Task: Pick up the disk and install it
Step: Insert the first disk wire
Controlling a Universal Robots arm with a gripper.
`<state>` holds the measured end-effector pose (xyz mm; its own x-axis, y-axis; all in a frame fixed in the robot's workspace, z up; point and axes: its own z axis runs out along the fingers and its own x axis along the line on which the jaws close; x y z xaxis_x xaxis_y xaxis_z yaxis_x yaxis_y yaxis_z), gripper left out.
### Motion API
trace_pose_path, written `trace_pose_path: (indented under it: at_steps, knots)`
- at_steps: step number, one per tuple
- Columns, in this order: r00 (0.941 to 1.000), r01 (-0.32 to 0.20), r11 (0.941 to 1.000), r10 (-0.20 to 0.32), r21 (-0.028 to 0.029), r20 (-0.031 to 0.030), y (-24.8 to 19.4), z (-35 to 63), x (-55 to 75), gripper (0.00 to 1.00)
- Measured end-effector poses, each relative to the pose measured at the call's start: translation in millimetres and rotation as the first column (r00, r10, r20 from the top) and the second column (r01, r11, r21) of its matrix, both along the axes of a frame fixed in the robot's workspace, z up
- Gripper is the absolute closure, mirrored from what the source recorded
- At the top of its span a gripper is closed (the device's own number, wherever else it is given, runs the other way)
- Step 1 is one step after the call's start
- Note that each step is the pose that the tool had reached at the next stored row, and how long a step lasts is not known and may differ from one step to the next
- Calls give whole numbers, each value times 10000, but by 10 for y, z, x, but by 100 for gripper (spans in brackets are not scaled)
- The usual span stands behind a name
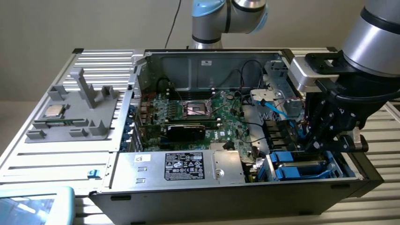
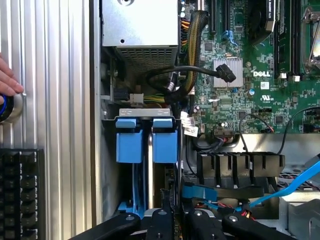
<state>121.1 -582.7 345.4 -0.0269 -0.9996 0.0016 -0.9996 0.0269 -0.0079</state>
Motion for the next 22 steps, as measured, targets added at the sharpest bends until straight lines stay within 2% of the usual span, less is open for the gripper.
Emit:
trace_pose_path:
  at_steps: [5,8,11,12,15,18,22]
  knots:
    - [10000,1,10000,-1,-4,0,1,-6,0,84]
    - [10000,2,9999,-2,-167,11,2,-6,0,84]
    - [10000,4,9992,-1,-406,73,21,-8,-15,84]
    - [10000,2,9991,1,-423,80,27,-9,-23,84]
    - [10000,4,9991,0,-426,83,31,-14,-42,84]
    - [10000,3,9988,1,-491,87,74,-39,-49,84]
    - [10000,3,9987,1,-508,88,77,-46,-52,84]
